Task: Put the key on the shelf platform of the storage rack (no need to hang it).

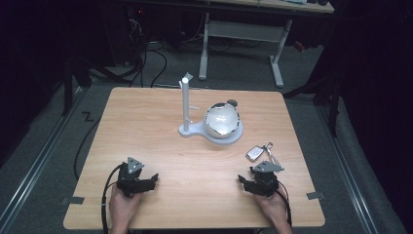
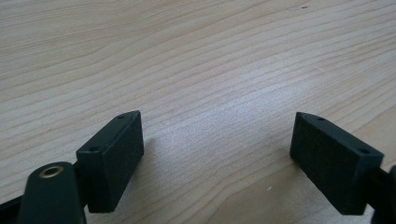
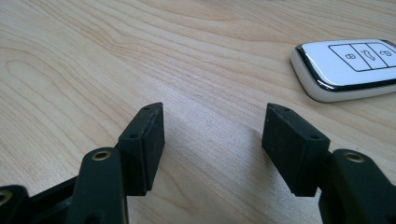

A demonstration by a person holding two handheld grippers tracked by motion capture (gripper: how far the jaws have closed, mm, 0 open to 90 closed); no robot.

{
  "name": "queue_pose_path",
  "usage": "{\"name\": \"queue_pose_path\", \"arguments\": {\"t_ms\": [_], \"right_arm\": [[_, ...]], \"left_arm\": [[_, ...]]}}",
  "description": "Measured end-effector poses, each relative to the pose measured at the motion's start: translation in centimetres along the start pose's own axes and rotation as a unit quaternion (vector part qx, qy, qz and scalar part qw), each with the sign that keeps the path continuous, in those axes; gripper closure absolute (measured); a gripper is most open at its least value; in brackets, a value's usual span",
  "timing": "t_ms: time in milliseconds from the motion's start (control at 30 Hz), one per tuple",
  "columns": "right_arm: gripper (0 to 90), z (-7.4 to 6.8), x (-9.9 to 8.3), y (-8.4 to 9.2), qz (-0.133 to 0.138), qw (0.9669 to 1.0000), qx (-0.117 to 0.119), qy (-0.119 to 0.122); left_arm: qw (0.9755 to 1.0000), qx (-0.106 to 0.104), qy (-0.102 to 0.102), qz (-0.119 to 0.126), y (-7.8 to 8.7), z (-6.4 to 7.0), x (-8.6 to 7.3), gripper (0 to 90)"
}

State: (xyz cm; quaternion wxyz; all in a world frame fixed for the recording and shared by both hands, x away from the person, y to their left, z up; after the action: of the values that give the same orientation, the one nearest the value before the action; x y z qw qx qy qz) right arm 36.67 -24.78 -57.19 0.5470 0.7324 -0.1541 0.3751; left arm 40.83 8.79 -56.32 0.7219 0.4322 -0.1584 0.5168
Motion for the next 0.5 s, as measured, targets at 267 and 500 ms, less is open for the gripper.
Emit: {"name": "queue_pose_path", "arguments": {"t_ms": [267,500], "right_arm": [[42.6,0.06,-0.06,0.10,0.002,1.0000,-0.004,-0.005],[47.7,0.29,-0.21,0.51,-0.004,0.9999,-0.013,-0.009]], "left_arm": [[1.0000,0.000,0.000,0.000,0.00,0.00,0.00,17.8],[1.0000,-0.001,-0.003,0.001,-0.02,-0.02,0.01,17.8]]}}
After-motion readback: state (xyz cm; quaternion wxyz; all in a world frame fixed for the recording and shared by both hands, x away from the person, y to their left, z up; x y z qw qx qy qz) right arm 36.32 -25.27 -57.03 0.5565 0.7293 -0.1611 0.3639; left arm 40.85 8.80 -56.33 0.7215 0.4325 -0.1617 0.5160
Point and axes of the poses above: each handheld gripper's, and its own axes: y roughly backward along the jaws, x roughly out of its top, z roughly to its right, the point moved 6 cm from there along -y, roughly forward along the jaws, and after that the axes turned 11 degrees about -y, right-handed, at the moved point
